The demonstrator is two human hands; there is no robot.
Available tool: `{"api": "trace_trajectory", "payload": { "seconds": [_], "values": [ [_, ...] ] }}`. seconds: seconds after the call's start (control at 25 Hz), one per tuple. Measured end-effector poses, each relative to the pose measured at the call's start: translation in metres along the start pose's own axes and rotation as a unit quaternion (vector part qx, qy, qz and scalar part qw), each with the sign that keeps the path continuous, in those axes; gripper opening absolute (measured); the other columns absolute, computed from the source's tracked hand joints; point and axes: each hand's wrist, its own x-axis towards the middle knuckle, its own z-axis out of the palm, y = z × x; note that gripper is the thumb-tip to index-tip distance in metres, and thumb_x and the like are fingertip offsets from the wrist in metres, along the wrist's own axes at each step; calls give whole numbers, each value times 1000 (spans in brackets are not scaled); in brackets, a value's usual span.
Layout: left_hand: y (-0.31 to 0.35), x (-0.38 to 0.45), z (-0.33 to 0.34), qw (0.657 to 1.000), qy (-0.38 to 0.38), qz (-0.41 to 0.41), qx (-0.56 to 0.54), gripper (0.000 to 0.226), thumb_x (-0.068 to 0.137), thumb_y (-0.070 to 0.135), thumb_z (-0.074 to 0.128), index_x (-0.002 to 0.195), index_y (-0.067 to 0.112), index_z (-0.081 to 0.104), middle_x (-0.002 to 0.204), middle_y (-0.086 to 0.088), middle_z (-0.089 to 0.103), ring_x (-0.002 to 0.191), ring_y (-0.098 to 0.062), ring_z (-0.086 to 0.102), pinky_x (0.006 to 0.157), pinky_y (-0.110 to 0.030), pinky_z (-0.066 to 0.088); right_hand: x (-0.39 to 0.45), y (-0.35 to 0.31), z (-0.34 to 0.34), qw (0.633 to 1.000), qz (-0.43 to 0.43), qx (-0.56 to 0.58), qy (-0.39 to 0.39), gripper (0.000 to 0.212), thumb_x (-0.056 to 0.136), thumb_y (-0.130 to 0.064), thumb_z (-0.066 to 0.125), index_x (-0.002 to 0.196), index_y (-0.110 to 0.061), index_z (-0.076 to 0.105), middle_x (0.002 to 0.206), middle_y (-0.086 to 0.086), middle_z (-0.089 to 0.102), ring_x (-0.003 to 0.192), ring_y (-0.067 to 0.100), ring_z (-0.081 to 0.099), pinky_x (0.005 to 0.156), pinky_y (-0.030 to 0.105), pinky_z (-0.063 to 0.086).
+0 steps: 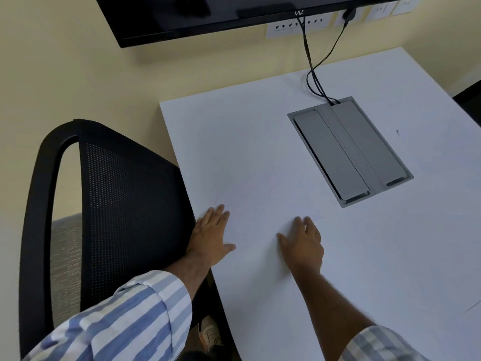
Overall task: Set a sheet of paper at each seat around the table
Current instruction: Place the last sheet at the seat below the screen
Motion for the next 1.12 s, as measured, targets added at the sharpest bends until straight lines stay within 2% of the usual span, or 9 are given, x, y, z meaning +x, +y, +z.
{"api": "trace_trajectory", "payload": {
  "seconds": [0.24, 0.52, 0.96, 1.12],
  "values": [
    [8, 9, -7, 1000, -3, -17, -4, 104, 90, 53, 73, 167, 22, 10, 176, 4, -6, 162, -21, -2, 131, -45, 14, 7, -7, -4, 999, -3, -33, -7, 73, 103, -59, 50, 162, -25, 26, 175, 3, 18, 156, 34, 24, 111, 58, 42],
    [6, 9, -5, 1000, 2, -18, -1, 106, 89, 54, 73, 167, 23, 8, 176, 5, -7, 162, -19, -3, 131, -38, 10, 7, -11, -7, 999, 2, -37, -15, 73, 105, -58, 46, 165, -25, 21, 176, 2, 14, 157, 35, 21, 113, 59, 39],
    [6, 13, -2, 1000, 12, -18, -2, 107, 88, 53, 75, 167, 23, 9, 176, 6, -5, 162, -18, -1, 130, -37, 12, 3, -9, -3, 1000, 7, -21, 0, 72, 105, -59, 47, 164, -25, 24, 176, 1, 17, 159, 32, 20, 114, 59, 37],
    [1, 7, -1, 996, 28, -19, -81, 106, 88, 45, 79, 167, 24, 11, 175, 8, -3, 161, -15, 1, 130, -37, 15, -1, -4, -2, 999, 11, 39, 14, 84, 101, -62, 52, 167, -23, 17, 177, 1, 13, 160, 28, 20, 118, 56, 34]
  ]
}}
